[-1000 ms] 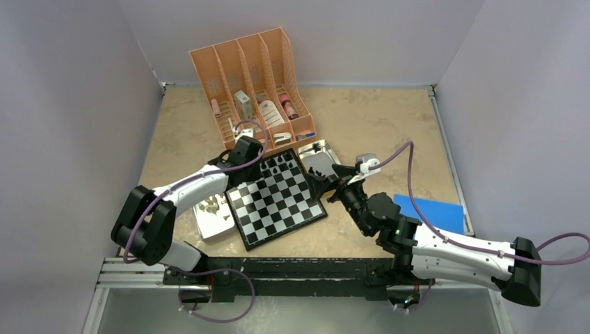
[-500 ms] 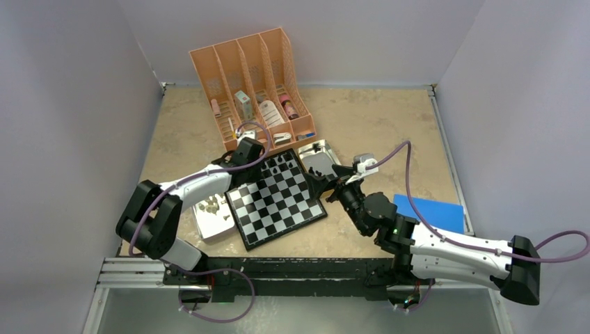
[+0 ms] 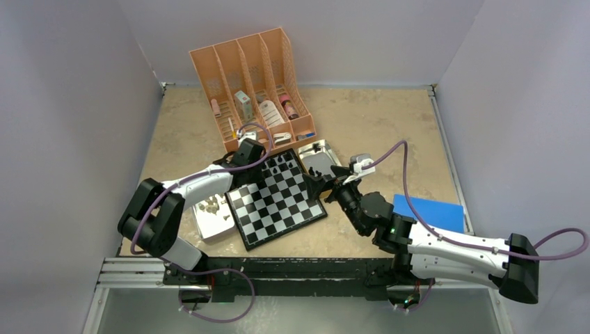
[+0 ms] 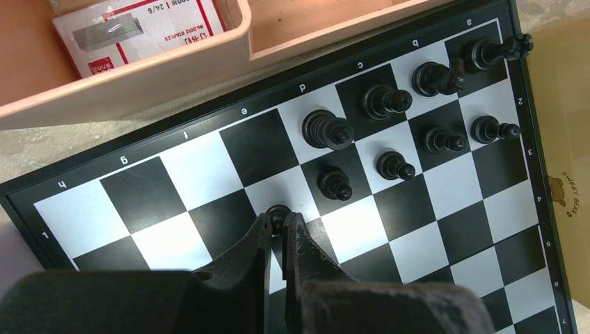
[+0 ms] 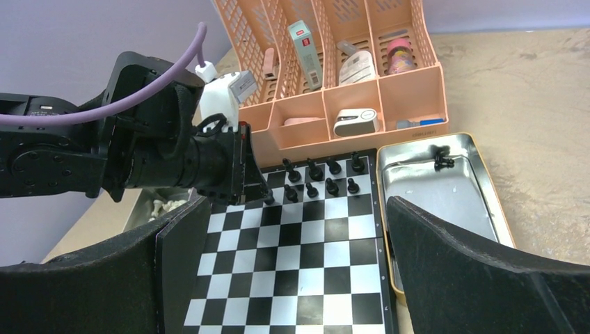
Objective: Set up the chess pieces on the board
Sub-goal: Place the chess piece on the chessboard.
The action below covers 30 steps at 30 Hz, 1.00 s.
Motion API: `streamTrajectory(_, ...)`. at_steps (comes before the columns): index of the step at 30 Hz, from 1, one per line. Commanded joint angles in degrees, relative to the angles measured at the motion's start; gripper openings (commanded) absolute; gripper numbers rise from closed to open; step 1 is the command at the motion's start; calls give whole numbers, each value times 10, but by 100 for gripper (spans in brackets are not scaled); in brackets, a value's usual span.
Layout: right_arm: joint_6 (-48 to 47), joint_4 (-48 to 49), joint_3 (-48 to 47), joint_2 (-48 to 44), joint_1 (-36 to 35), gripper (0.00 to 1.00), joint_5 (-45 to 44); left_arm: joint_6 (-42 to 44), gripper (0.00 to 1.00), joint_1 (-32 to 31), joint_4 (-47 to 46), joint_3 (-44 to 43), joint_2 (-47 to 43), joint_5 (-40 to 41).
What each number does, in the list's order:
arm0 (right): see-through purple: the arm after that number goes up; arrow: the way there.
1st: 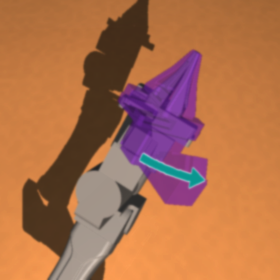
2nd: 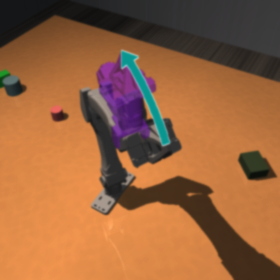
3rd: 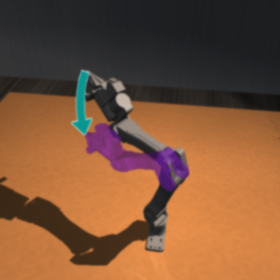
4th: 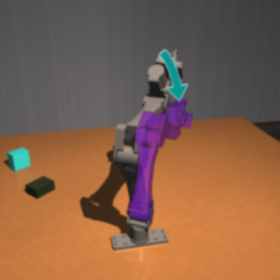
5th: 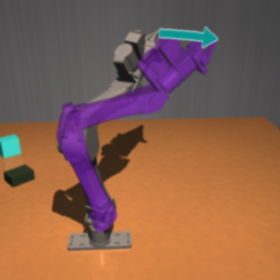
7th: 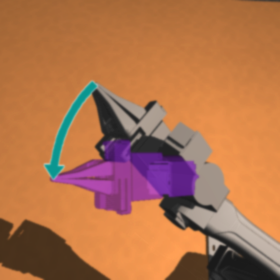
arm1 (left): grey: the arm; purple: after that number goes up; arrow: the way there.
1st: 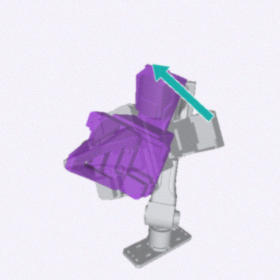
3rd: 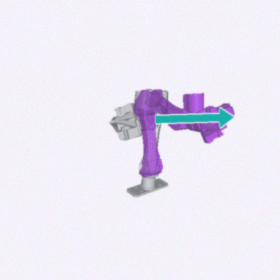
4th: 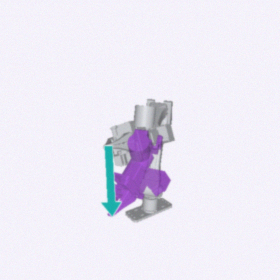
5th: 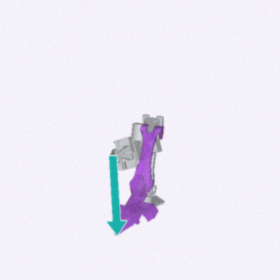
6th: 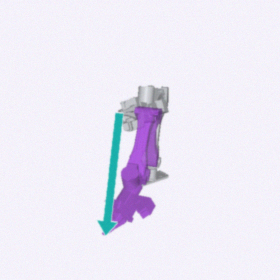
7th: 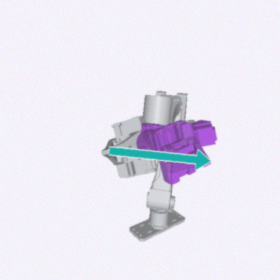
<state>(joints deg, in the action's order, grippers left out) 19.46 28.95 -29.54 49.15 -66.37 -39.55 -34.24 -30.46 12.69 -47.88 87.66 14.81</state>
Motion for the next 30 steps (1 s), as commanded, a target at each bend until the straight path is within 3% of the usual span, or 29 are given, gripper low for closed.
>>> streamTrajectory(1,-1,21,-5,-1,-1,99,-17,10,3,-3,-18,1,7,7)
streamTrajectory(12,-1,19,-3,-7,-1,99,-17,14,4,-4,-21,-6,16,11)
streamTrajectory(21,-1,21,-2,-4,-1,99,-18,14,16,-7,-13,-13,21,10)
streamTrajectory(30,0,23,-2,6,-1,99,-13,4,20,-9,9,-28,5,5)
